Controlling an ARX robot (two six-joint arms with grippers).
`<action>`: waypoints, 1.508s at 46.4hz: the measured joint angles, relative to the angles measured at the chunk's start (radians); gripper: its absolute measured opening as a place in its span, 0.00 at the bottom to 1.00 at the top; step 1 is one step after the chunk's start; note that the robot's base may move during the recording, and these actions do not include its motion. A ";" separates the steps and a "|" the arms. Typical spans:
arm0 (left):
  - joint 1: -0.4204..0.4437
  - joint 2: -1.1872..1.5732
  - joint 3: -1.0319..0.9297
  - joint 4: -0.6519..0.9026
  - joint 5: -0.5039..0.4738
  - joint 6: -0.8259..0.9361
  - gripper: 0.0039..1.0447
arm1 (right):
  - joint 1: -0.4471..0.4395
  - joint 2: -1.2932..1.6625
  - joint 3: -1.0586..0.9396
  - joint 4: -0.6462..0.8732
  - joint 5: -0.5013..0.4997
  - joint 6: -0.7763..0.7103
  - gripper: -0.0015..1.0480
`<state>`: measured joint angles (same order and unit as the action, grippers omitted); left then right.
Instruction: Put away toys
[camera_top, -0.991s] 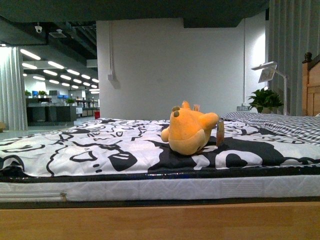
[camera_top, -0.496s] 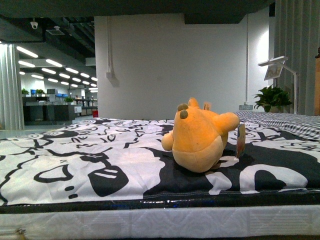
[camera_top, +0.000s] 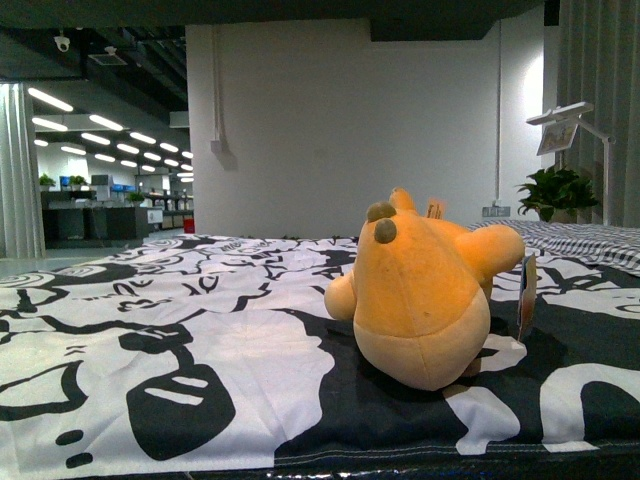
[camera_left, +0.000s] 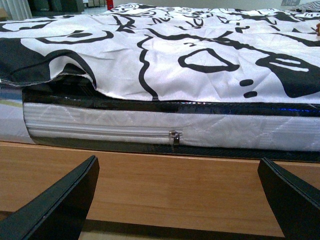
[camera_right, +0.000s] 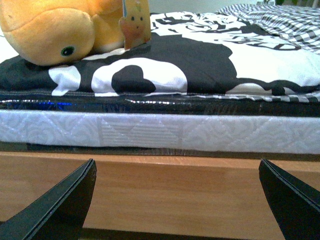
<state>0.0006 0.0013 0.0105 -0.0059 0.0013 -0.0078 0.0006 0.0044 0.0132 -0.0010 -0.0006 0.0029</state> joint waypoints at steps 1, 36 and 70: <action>0.000 0.000 0.000 0.000 -0.001 0.000 0.94 | 0.000 0.000 0.000 0.000 0.000 0.000 0.94; 0.000 0.000 0.000 0.000 -0.001 0.000 0.94 | 0.102 0.892 0.504 0.527 -0.079 0.141 0.94; 0.000 0.000 0.000 0.000 -0.001 0.000 0.94 | 0.479 1.521 0.987 0.556 0.270 -0.055 0.94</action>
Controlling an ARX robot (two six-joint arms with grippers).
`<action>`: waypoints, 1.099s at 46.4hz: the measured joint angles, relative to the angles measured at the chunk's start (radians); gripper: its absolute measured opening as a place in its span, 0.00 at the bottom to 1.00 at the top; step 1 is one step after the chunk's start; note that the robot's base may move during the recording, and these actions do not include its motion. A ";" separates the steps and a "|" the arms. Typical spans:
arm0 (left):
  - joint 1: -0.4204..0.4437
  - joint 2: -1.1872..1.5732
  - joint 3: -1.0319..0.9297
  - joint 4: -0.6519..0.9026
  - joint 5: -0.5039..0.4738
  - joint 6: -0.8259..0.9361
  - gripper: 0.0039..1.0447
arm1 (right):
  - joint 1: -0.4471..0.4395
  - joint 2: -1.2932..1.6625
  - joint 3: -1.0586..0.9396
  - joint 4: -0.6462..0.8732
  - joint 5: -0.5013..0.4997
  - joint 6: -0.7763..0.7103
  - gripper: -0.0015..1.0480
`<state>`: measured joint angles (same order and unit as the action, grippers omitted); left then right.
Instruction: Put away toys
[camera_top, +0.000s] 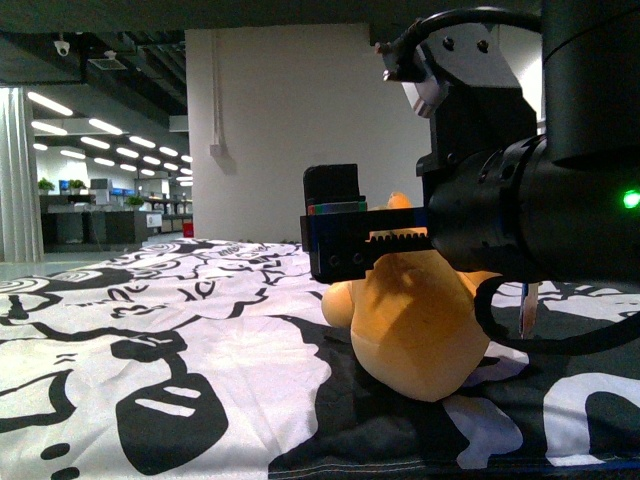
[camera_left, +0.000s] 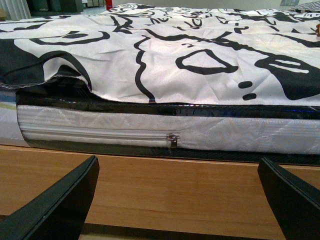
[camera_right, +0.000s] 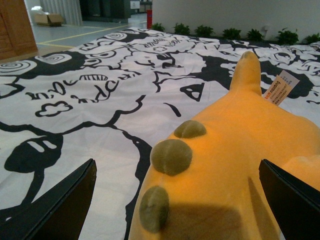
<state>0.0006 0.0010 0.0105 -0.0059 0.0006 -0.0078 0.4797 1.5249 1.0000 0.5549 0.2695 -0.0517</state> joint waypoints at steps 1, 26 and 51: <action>0.000 0.000 0.000 0.000 0.000 0.000 0.94 | 0.000 0.007 0.002 0.008 0.008 -0.009 0.94; 0.000 0.000 0.000 0.000 0.000 0.000 0.94 | -0.058 0.095 -0.101 0.166 0.035 -0.077 0.94; 0.000 0.000 0.000 0.000 0.000 0.000 0.94 | -0.117 -0.091 -0.139 0.081 -0.069 0.025 0.36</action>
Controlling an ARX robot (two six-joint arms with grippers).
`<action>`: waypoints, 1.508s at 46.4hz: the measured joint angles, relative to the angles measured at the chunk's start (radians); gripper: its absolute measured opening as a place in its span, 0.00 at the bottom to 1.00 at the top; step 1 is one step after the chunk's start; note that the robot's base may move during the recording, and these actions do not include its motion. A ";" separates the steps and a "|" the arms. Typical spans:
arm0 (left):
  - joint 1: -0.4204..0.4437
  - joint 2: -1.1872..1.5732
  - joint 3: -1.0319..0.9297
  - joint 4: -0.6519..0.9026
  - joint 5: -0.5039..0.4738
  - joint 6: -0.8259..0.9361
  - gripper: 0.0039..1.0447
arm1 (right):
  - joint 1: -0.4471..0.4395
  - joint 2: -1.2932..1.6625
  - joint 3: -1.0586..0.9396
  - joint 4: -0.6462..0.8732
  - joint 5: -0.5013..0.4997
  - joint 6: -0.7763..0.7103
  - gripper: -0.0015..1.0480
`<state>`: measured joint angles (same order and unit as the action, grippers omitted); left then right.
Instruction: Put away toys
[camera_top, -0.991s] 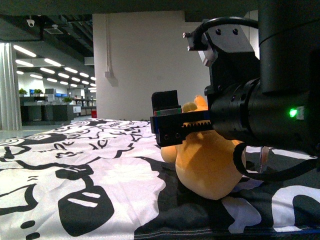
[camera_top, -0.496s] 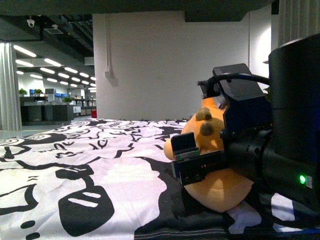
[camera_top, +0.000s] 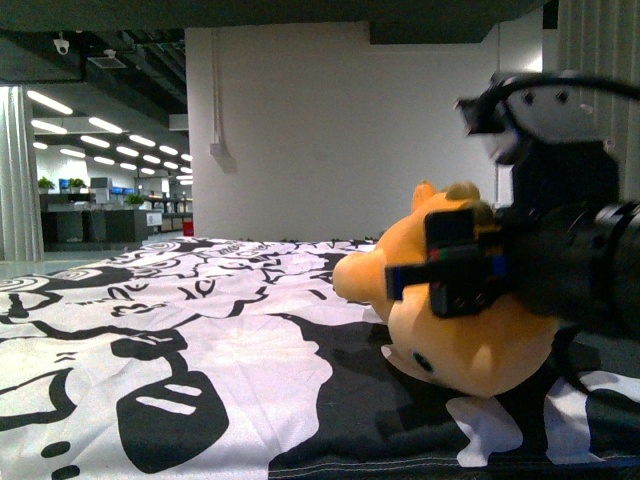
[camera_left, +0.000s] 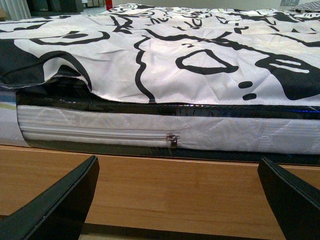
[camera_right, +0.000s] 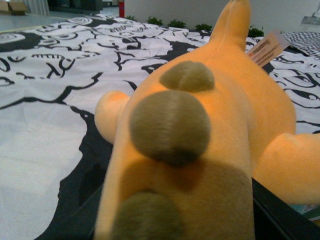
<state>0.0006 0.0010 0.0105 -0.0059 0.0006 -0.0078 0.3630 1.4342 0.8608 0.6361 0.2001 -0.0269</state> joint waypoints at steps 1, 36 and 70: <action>0.000 0.000 0.000 0.000 0.000 0.000 0.94 | -0.011 -0.031 0.000 -0.021 -0.023 0.014 0.31; 0.000 0.000 0.000 0.000 0.000 0.000 0.94 | -0.556 -1.071 -0.521 -0.354 -0.796 0.376 0.08; 0.000 0.000 0.000 0.000 0.000 0.000 0.94 | -0.342 -1.328 -0.814 -0.372 -0.442 0.266 0.08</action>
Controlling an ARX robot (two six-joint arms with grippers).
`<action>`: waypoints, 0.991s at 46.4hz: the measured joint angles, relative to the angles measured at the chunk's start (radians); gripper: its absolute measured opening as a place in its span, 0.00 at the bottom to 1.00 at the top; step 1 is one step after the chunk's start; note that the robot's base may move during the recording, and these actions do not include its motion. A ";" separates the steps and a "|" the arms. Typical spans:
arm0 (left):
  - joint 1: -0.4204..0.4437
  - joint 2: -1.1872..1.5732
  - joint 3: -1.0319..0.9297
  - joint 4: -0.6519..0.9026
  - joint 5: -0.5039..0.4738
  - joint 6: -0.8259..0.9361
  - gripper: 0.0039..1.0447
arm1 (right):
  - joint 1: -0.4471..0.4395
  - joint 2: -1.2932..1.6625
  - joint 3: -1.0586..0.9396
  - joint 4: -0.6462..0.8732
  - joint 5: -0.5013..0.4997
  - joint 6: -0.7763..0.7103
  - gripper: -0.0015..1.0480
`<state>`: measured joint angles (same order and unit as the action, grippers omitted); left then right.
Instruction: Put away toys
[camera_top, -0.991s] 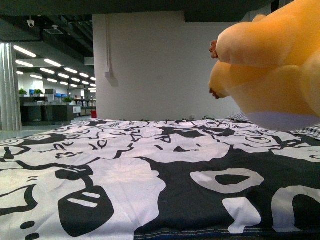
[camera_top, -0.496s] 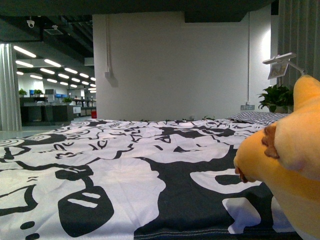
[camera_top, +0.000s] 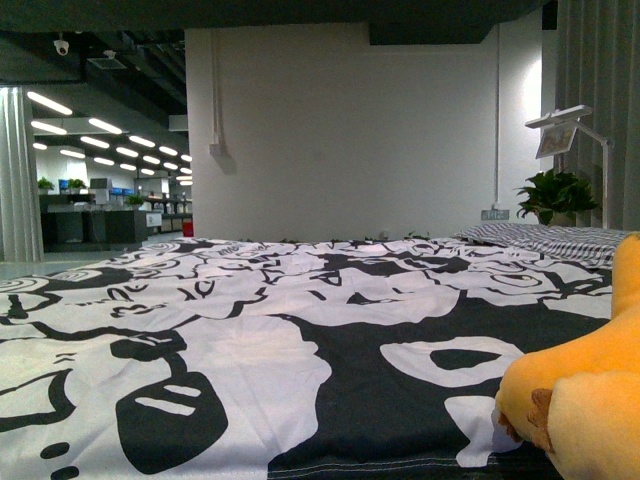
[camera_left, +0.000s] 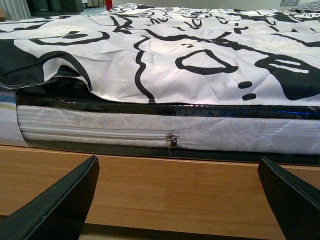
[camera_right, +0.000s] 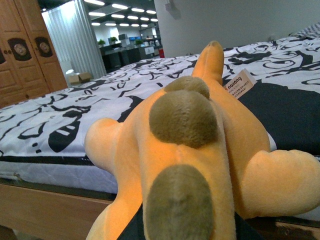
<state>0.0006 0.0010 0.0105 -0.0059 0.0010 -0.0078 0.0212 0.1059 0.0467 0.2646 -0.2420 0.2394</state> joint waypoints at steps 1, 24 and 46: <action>0.000 0.000 0.000 0.000 0.000 0.000 0.94 | 0.004 -0.005 -0.005 0.003 0.010 -0.002 0.08; 0.000 0.000 0.000 0.000 0.000 0.000 0.94 | 0.042 -0.043 -0.033 0.005 0.082 -0.032 0.08; -0.001 0.000 0.000 0.000 0.003 0.000 0.94 | 0.045 -0.044 -0.033 0.003 0.099 -0.039 0.08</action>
<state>-0.0002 0.0013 0.0105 -0.0055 0.0040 -0.0074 0.0666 0.0616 0.0139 0.2672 -0.1432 0.2008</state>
